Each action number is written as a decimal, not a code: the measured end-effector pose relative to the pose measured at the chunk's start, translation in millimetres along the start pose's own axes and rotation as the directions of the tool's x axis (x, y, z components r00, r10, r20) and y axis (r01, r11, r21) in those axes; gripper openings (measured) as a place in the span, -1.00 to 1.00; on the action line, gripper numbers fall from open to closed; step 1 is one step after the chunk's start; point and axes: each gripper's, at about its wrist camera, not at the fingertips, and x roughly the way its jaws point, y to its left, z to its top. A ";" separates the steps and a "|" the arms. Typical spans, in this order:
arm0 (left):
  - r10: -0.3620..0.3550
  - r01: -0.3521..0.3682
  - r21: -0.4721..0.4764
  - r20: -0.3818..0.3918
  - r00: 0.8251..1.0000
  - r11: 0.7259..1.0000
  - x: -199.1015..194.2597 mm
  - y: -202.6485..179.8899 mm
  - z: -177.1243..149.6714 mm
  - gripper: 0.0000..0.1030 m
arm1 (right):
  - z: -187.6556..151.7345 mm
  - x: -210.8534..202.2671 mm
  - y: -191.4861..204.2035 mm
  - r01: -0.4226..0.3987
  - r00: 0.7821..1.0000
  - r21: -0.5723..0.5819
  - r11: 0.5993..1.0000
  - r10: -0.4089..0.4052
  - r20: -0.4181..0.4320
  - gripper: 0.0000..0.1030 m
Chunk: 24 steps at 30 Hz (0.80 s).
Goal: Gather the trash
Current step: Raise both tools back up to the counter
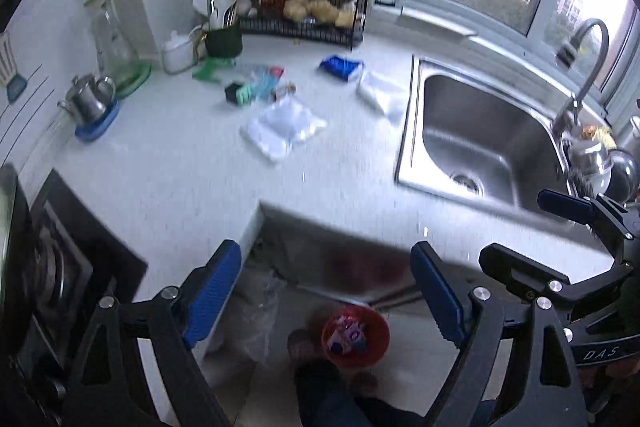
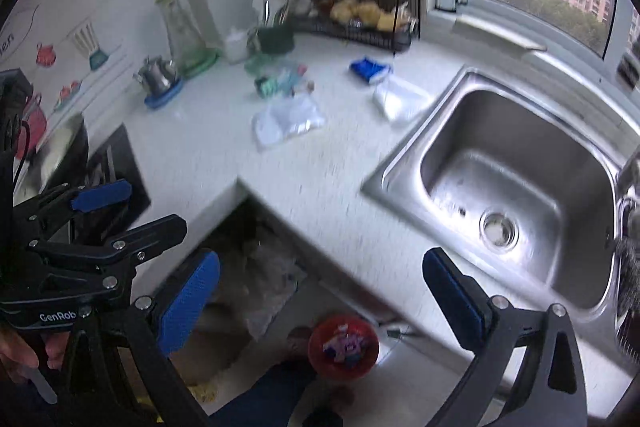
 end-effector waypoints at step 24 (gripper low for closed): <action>-0.019 0.033 0.084 -0.165 0.986 0.996 191.6 122.2 199.1 0.77 | 174.1 132.7 -71.5 0.191 0.977 0.160 0.969 -0.171 -0.128 0.97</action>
